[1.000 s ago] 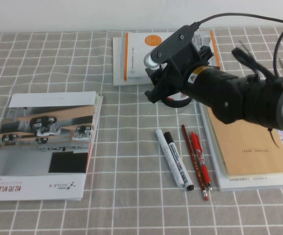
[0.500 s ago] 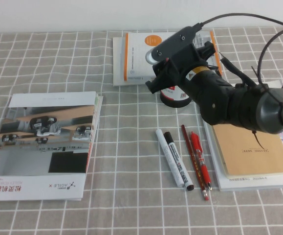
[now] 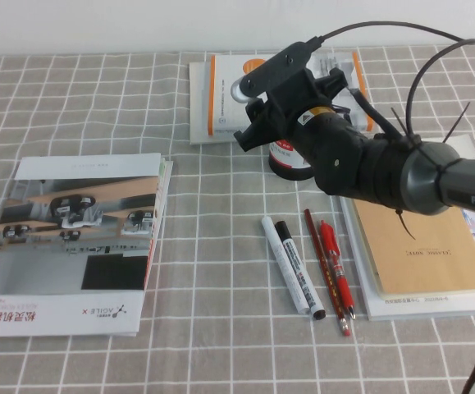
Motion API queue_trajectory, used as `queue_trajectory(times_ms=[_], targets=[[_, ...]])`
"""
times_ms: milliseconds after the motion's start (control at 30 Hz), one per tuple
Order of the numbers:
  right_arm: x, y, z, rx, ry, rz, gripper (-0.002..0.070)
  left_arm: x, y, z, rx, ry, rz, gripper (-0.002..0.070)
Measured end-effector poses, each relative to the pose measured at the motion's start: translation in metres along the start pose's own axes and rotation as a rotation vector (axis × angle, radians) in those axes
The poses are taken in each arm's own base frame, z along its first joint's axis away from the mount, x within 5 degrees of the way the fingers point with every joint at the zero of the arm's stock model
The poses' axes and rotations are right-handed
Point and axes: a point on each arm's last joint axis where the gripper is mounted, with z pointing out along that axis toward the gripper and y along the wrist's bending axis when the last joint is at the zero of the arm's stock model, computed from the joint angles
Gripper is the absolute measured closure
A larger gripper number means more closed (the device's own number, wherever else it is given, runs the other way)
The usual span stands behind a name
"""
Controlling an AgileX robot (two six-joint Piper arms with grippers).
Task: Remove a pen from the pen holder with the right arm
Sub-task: 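Take a marker out of the pen holder and lay it on the table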
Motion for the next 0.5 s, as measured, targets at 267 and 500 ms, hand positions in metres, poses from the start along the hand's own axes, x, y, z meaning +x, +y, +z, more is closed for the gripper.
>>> queue_trajectory(times_ms=[267, 500], targets=[[0.006, 0.001, 0.009, 0.027, 0.018, 0.019, 0.0326, 0.0, 0.0, 0.0, 0.0, 0.0, 0.0, 0.068], [0.01, 0.0, 0.014, 0.057, 0.019, 0.052, 0.0328, 0.0, 0.0, 0.0, 0.0, 0.0, 0.0, 0.068]])
